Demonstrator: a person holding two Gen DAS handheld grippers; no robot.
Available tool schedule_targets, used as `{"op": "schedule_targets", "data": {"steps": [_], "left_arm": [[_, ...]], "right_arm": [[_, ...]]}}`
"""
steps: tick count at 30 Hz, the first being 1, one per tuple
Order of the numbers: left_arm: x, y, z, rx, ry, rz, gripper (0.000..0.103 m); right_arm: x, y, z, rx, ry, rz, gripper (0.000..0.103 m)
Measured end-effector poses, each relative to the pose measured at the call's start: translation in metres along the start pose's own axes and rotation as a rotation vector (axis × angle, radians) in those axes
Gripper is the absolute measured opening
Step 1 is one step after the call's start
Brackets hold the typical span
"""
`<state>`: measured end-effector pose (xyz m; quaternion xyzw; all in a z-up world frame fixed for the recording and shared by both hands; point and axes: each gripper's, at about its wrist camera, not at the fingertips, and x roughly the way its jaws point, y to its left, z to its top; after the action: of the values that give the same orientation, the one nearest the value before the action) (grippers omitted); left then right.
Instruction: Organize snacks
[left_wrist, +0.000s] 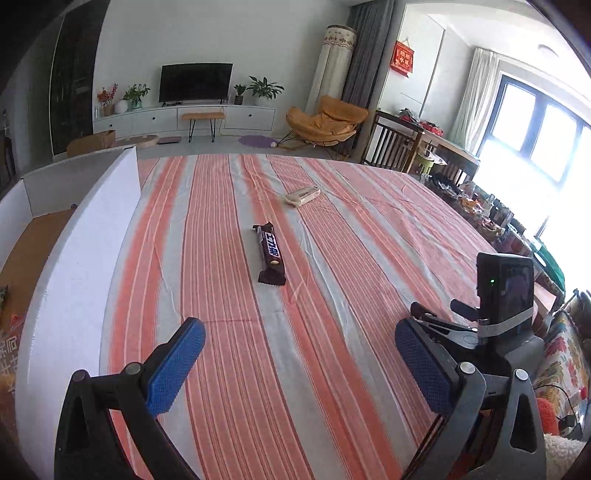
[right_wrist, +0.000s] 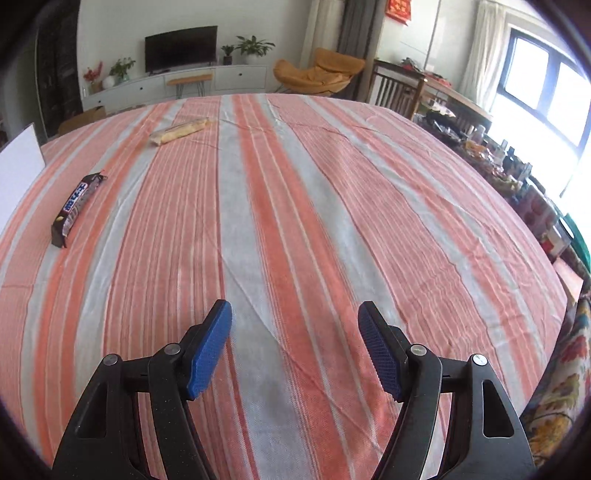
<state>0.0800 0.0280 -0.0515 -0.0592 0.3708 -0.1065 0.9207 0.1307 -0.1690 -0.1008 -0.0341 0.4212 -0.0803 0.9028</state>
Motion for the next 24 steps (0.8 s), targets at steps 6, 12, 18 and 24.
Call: {"op": "schedule_targets", "data": {"steps": [6,12,18,24], "left_arm": [[0.068,0.027,-0.021,-0.020,0.114,0.155,0.102],[0.082,0.026,-0.032,0.008,0.152,0.194,0.101],[0.085,0.023,-0.033,0.041,0.188,0.204,0.103],[0.086,0.023,-0.032,0.041,0.189,0.204,0.103]], "right_arm": [[0.006,0.004,0.002,-0.023,-0.006,-0.031,0.074],[0.008,-0.005,-0.005,0.010,0.005,-0.003,0.077],[0.016,-0.025,-0.007,0.111,0.035,0.075,0.080],[0.015,-0.024,-0.008,0.110,0.035,0.068,0.080]]}}
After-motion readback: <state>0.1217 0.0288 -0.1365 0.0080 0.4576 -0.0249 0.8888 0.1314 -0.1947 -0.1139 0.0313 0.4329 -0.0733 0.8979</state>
